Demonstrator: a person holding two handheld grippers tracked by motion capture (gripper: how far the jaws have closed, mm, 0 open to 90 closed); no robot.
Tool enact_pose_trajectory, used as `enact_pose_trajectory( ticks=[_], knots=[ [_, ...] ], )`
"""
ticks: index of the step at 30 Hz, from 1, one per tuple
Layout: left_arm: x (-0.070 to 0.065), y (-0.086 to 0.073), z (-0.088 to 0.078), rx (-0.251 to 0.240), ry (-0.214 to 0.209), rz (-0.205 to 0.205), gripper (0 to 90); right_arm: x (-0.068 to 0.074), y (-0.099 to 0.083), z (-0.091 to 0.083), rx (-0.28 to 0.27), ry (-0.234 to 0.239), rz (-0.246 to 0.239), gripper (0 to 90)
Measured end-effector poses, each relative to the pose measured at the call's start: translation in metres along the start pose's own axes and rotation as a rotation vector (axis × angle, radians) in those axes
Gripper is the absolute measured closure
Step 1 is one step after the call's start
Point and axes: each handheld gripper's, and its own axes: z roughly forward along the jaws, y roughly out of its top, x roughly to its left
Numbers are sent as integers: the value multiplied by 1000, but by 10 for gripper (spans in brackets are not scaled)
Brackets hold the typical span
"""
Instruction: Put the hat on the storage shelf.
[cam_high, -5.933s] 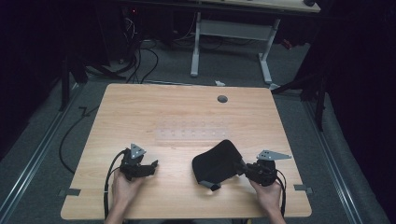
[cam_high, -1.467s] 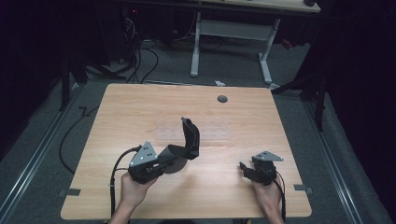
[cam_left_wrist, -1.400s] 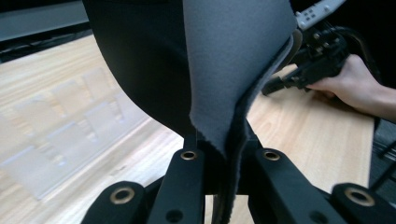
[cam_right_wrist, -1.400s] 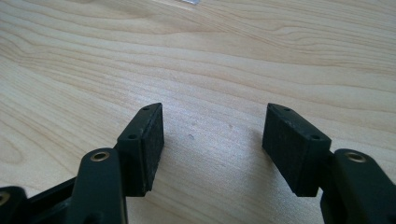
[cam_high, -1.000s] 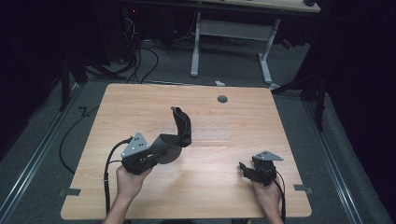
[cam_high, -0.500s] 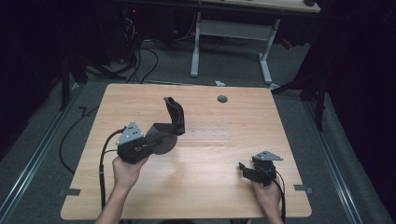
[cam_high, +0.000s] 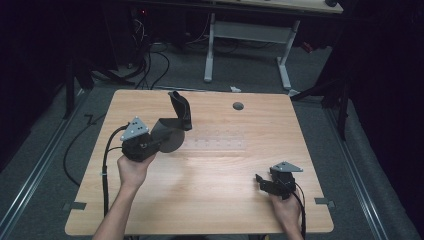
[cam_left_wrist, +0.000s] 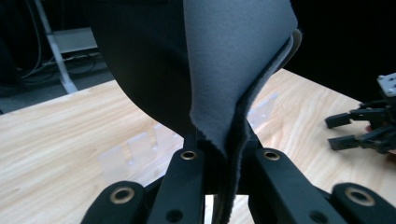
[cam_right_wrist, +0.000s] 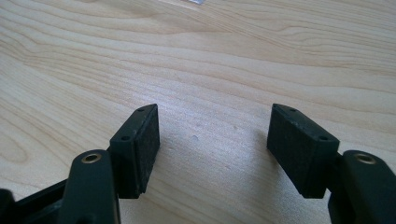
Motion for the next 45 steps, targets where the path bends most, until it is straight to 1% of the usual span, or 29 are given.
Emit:
enact_pose_trajectory(
  ticks=[2, 4, 6, 8, 11, 16, 17, 21, 23, 27, 30, 32, 37, 42, 45],
  knots=[
    [2, 1, 4, -3, 13, 4, 861, 0, 0, 0, 0, 0, 0, 346],
    [4, 1, 8, -5, 27, 24, 860, 0, 0, 0, 0, 2, 0, 343],
    [6, -1, 12, -10, 41, 32, 860, 0, 0, 0, 1, 1, -1, 343],
    [8, -2, 16, -19, 55, 28, 860, 0, 0, 0, 1, 1, -1, 342],
    [12, -3, 20, -27, 84, 45, 860, 0, 0, 0, 1, 2, -1, 342],
    [19, -2, 25, -51, 114, 40, 860, 0, 0, 0, 1, 5, -1, 337],
    [20, -2, 26, -52, 116, 39, 861, 0, 0, 0, 1, 5, -3, 337],
    [25, -5, 32, -29, 139, 60, 861, 0, 0, 0, 1, 6, -4, 336],
    [27, -5, 34, -33, 151, 52, 861, 0, 0, 0, 1, 6, -6, 336],
    [29, -8, 39, -34, 163, 54, 861, 0, 0, 0, 1, 8, -6, 332],
    [30, -11, 43, -26, 175, 70, 861, 0, 0, 1, 0, 9, -7, 331],
    [32, -14, 45, -18, 188, 91, 861, 0, 0, 1, 1, 9, -7, 330],
    [34, -13, 46, -20, 198, 89, 861, 0, 0, 1, 1, 9, -9, 327],
    [35, -15, 47, -24, 197, 102, 861, 0, 0, 1, 1, 9, -11, 327],
    [35, -14, 47, -31, 202, 91, 861, 0, 0, 0, 3, 9, -11, 327]
  ],
)
